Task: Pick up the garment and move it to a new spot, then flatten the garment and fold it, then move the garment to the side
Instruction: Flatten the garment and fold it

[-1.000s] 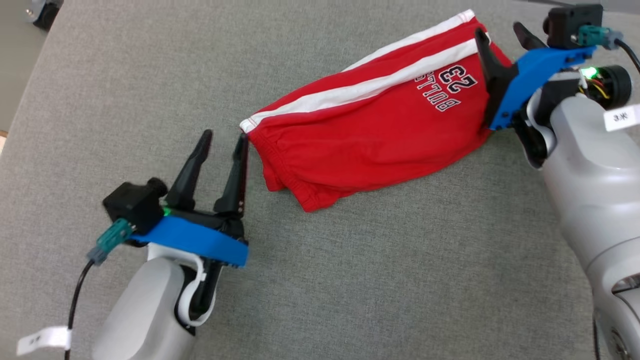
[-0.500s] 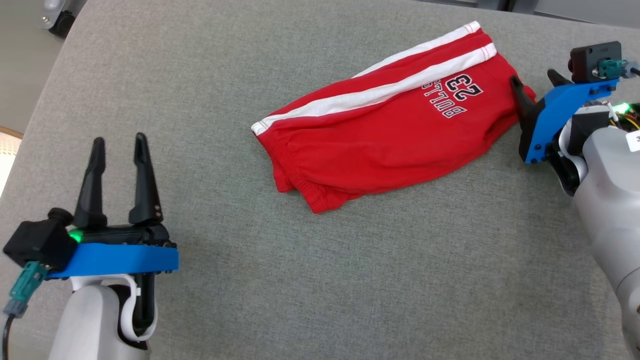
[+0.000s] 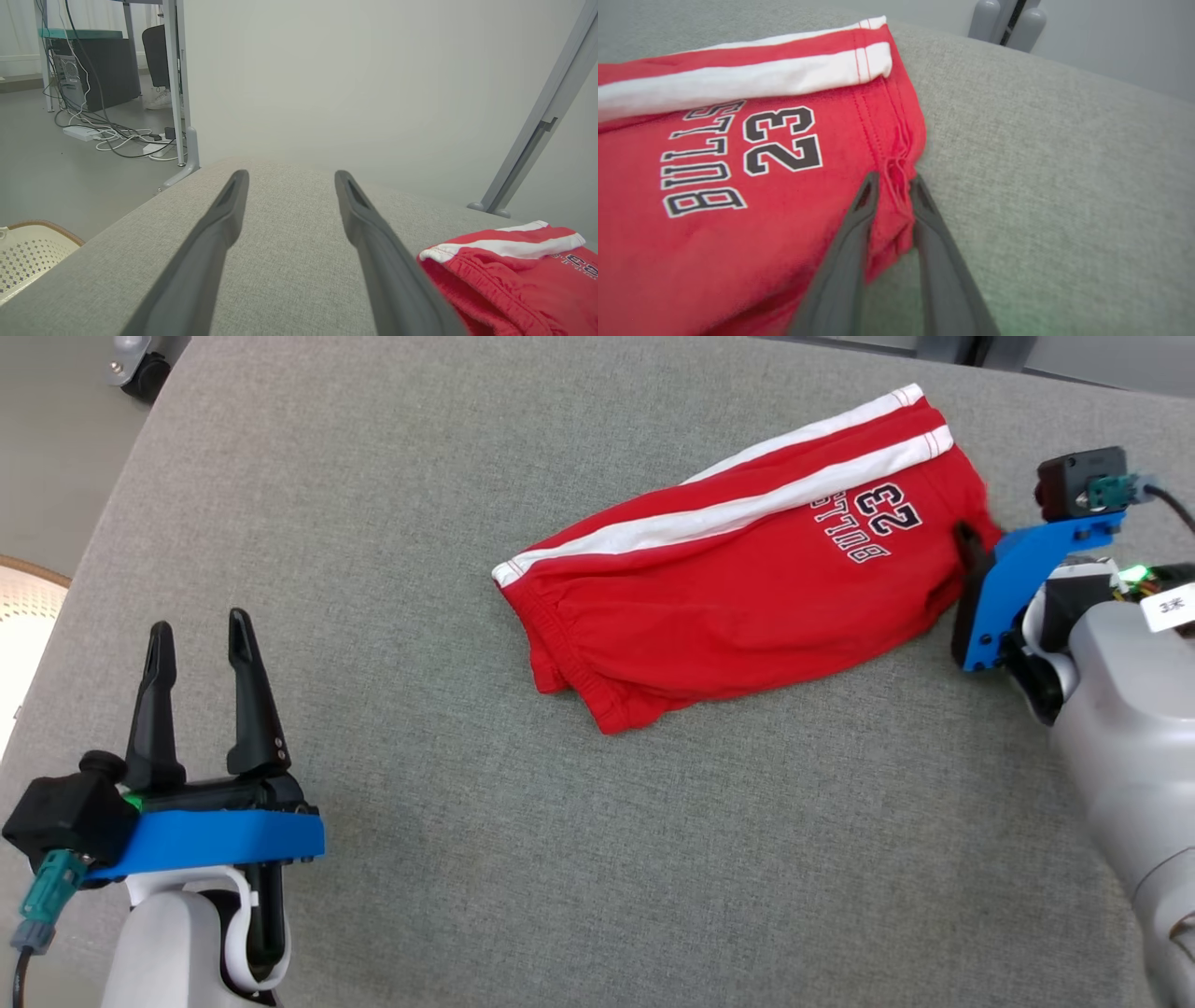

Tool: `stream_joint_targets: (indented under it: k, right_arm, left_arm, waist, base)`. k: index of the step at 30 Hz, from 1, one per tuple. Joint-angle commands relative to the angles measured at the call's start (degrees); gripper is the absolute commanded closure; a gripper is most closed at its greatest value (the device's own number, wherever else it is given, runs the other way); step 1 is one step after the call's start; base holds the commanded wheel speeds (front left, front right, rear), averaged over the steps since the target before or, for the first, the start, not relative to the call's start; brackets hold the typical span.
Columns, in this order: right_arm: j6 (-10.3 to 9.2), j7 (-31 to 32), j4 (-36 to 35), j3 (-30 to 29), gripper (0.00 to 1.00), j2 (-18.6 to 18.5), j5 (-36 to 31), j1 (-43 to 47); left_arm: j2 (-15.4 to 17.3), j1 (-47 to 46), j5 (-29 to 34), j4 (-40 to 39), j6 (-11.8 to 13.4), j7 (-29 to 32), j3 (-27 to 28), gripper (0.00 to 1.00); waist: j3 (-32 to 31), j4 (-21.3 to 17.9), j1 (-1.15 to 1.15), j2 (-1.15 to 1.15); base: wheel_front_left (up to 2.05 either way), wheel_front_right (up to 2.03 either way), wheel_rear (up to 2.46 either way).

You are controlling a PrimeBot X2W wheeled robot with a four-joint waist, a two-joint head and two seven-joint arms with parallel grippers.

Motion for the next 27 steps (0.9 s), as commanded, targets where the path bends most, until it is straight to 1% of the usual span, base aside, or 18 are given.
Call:
stream_joint_targets:
  k: [1, 7, 14, 17, 18, 19, 22, 27]
  right_arm:
    - [0.01, 0.0, 0.5, 0.2, 1.0, 0.7, 1.0, 2.2]
    - [0.01, -3.2, -2.5, 1.0, 1.0, 2.2, 4.8, 4.3]
    - [0.01, -6.5, -7.4, 1.9, 1.0, 1.9, 11.1, 10.1]
    - [0.01, -8.1, -10.4, 2.5, 1.0, 1.3, 14.3, 13.9]
    - [0.01, -9.1, -12.2, 2.6, 1.0, 0.6, 16.5, 16.8]
    - [0.01, -9.1, -12.2, 2.6, 1.0, 0.6, 16.5, 16.8]
    - [0.01, -10.3, -14.9, 2.5, 1.0, -0.7, 19.5, 20.8]
    - [0.01, -11.6, -18.0, 1.1, 1.0, -3.4, 23.3, 26.9]
  left_arm:
    - [-0.1, 0.7, 0.6, 0.2, -0.1, -0.3, 0.2, 0.0]
    - [0.4, 1.8, 1.6, -0.1, -0.1, -0.3, 0.1, 0.0]
    - [1.2, 2.9, 2.4, -0.5, -0.1, -0.3, 0.7, 0.0]
    - [1.5, 3.7, 2.9, -0.8, -0.1, -0.3, 1.3, 0.0]
    - [1.6, 4.4, 3.2, -0.9, -0.1, -0.3, 1.2, 0.0]
    - [1.6, 4.4, 3.2, -0.9, -0.1, -0.3, 1.2, 0.0]
    - [1.9, 5.6, 3.6, -1.0, -0.1, -0.3, 1.8, 0.0]
    - [1.9, 7.6, 4.3, -1.5, -0.1, -0.3, 2.3, 0.0]
  waist:
    - [-0.6, -0.4, 0.0, 0.0]
    - [-2.9, -2.8, 0.0, 0.0]
    - [-5.4, -6.2, 0.0, 0.0]
    - [-6.7, -8.0, 0.0, 0.0]
    - [-7.7, -9.1, 0.0, 0.0]
    - [-7.7, -9.1, 0.0, 0.0]
    - [-9.1, -10.5, 0.0, 0.0]
    - [-11.1, -12.3, 0.0, 0.0]
  base:
    - [0.0, 0.0, 0.0]
    - [0.0, 0.0, 0.0]
    - [0.0, 0.0, 0.0]
    - [0.0, 0.0, 0.0]
    - [0.0, 0.0, 0.0]
    - [0.0, 0.0, 0.0]
    - [0.0, 0.0, 0.0]
    - [0.0, 0.0, 0.0]
